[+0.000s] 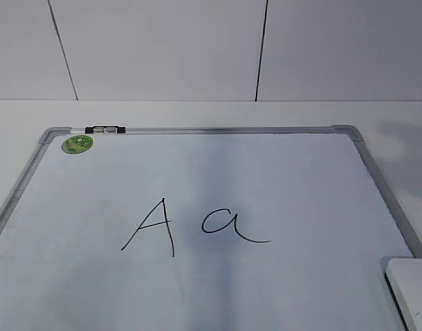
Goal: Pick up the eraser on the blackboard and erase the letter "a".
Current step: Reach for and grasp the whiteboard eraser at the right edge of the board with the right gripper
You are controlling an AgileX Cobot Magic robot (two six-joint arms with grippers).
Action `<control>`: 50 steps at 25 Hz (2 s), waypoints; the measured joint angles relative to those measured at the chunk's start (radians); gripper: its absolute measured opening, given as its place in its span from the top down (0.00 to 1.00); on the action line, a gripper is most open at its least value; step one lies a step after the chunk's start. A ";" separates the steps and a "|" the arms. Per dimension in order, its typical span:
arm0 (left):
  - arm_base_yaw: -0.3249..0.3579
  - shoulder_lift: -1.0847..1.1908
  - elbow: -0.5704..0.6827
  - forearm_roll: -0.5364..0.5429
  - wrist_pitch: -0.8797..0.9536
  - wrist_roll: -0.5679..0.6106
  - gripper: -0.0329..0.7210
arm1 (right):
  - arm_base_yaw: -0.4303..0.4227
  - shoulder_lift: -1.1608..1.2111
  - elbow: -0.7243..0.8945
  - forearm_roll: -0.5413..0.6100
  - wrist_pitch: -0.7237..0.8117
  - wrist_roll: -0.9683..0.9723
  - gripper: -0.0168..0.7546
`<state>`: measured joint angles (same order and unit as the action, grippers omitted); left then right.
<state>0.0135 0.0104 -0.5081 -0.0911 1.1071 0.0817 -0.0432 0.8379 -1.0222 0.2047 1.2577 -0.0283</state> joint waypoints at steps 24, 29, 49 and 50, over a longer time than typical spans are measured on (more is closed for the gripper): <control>0.000 0.000 0.000 0.000 0.000 0.000 0.65 | 0.040 -0.043 0.416 -0.017 -0.010 -0.002 0.21; 0.000 0.000 0.000 0.000 0.000 0.000 0.65 | 0.040 0.062 0.417 -0.023 -0.021 -0.028 0.21; 0.000 0.000 0.000 0.000 0.000 0.000 0.65 | 0.040 0.305 0.397 0.021 -0.186 -0.108 0.21; 0.000 0.000 0.000 0.000 0.000 0.000 0.65 | 0.040 0.312 0.397 0.028 -0.185 -0.112 0.21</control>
<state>0.0135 0.0104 -0.5081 -0.0911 1.1071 0.0817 -0.0033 1.1497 -0.6254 0.2325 1.0723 -0.1403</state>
